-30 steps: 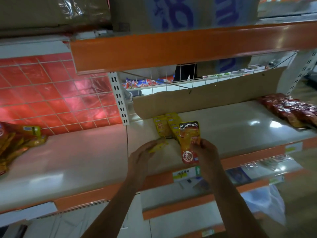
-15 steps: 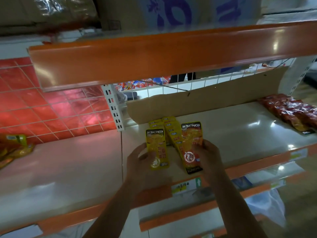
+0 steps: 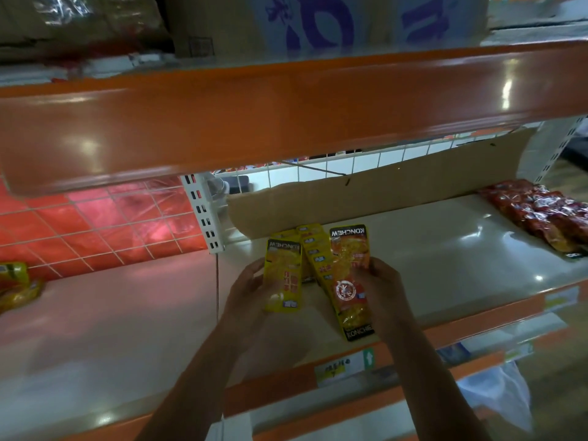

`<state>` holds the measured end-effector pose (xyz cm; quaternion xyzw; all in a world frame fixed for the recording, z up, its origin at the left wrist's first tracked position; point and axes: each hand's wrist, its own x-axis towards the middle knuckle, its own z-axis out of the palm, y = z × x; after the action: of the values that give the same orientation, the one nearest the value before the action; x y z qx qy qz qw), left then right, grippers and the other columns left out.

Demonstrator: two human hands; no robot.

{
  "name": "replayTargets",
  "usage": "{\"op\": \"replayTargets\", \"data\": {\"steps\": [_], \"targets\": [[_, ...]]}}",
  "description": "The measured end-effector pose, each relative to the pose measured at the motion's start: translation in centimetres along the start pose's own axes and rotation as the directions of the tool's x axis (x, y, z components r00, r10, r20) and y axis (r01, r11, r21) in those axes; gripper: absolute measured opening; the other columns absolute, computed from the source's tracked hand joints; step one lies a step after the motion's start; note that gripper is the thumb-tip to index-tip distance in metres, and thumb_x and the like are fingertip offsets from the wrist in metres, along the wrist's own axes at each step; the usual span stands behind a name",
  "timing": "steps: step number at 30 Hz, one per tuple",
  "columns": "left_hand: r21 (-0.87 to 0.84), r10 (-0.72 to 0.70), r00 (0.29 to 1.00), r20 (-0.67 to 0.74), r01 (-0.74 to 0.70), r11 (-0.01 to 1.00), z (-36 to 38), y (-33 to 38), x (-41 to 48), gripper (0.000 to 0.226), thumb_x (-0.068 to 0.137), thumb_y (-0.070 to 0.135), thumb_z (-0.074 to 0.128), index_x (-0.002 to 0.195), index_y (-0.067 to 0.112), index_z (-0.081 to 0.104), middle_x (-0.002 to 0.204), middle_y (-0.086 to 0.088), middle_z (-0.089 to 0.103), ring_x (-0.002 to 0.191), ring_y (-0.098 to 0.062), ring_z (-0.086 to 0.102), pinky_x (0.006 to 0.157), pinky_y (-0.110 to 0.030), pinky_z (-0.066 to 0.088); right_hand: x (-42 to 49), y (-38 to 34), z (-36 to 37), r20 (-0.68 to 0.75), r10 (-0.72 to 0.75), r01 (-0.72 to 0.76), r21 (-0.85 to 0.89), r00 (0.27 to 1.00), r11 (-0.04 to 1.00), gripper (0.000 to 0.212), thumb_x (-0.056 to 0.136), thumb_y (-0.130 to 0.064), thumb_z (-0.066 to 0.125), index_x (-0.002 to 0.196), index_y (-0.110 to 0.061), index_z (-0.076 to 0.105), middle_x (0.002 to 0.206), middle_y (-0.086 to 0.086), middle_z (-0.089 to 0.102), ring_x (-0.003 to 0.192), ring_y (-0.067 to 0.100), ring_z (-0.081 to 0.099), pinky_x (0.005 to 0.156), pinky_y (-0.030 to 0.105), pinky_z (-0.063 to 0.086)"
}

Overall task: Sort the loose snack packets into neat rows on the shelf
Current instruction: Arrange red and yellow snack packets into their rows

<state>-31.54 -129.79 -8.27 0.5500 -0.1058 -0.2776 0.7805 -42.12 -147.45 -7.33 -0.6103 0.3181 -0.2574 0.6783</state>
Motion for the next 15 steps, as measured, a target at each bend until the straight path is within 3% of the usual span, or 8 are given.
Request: {"op": "replayTargets", "data": {"steps": [2, 5, 8, 11, 13, 15], "targets": [[0.026, -0.030, 0.992, 0.120, 0.027, 0.999, -0.4, 0.2, 0.2, 0.070, 0.061, -0.008, 0.070, 0.125, 0.016, 0.056, 0.108, -0.014, 0.070, 0.092, -0.028, 0.069, 0.069, -0.037, 0.057, 0.4, -0.2, -0.3, 0.030, 0.012, -0.013, 0.018, 0.999, 1.000, 0.011, 0.086, -0.003, 0.059, 0.089, -0.008, 0.069, 0.087, 0.022, 0.071, 0.082, 0.042, 0.069, 0.075, 0.058, 0.054], [0.216, 0.039, 0.978, 0.205, -0.084, 0.973, -0.8, 0.3, 0.3, 0.079, 0.053, 0.003, 0.073, 0.129, 0.019, 0.056, 0.113, -0.017, 0.067, 0.097, -0.026, 0.066, 0.074, -0.036, 0.055, 1.3, -0.3, -0.7, 0.108, 0.001, -0.002, 0.012, 0.994, 1.000, 0.018, 0.079, 0.002, 0.062, 0.090, -0.008, 0.071, 0.088, 0.020, 0.072, 0.083, 0.043, 0.068, 0.077, 0.059, 0.055], [0.377, 0.135, 0.991, 0.011, -0.129, 0.917, -0.2, 0.7, 0.1, 0.068, 0.052, 0.010, 0.074, 0.118, 0.023, 0.062, 0.099, -0.008, 0.069, 0.082, -0.016, 0.066, 0.067, -0.028, 0.054, 2.1, -0.8, -1.3, 0.157, -0.017, 0.023, -0.040, 0.987, 0.999, 0.021, 0.073, 0.002, 0.063, 0.085, -0.013, 0.072, 0.086, 0.018, 0.072, 0.084, 0.042, 0.068, 0.075, 0.058, 0.053], [0.276, 0.164, 0.974, -0.154, -0.117, 0.954, 0.7, 1.1, 0.0, 0.043, 0.057, 0.010, 0.074, 0.100, 0.017, 0.067, 0.083, -0.001, 0.070, 0.077, -0.013, 0.064, 0.068, -0.026, 0.052, 2.9, -1.8, -2.3, 0.191, -0.028, 0.039, -0.054, 0.981, 0.998, 0.026, 0.071, 0.007, 0.065, 0.083, -0.016, 0.071, 0.086, 0.017, 0.071, 0.080, 0.037, 0.068, 0.071, 0.054, 0.055], [0.128, 0.117, 0.969, -0.216, -0.091, 0.988, 1.2, 1.1, 0.1, 0.021, 0.071, 0.003, 0.074, 0.088, 0.014, 0.065, 0.075, 0.003, 0.070, 0.073, -0.012, 0.065, 0.070, -0.027, 0.051, 3.5, -2.1, -2.9, 0.187, -0.034, 0.044, -0.049, 0.982, 0.998, 0.030, 0.073, 0.013, 0.064, 0.083, -0.015, 0.068, 0.086, 0.015, 0.071, 0.078, 0.034, 0.067, 0.070, 0.048, 0.055], [0.026, 0.065, 0.964, -0.257, -0.060, 0.998, 1.6, 1.0, 0.1, 0.013, 0.084, 0.001, 0.063, 0.085, 0.014, 0.066, 0.073, 0.002, 0.070, 0.068, -0.012, 0.065, 0.066, -0.028, 0.053, 3.9, -2.3, -3.4, 0.198, -0.043, 0.050, -0.032, 0.979, 0.998, 0.029, 0.073, 0.014, 0.064, 0.091, -0.009, 0.068, 0.085, 0.014, 0.071, 0.075, 0.030, 0.067, 0.069, 0.042, 0.055]]}}
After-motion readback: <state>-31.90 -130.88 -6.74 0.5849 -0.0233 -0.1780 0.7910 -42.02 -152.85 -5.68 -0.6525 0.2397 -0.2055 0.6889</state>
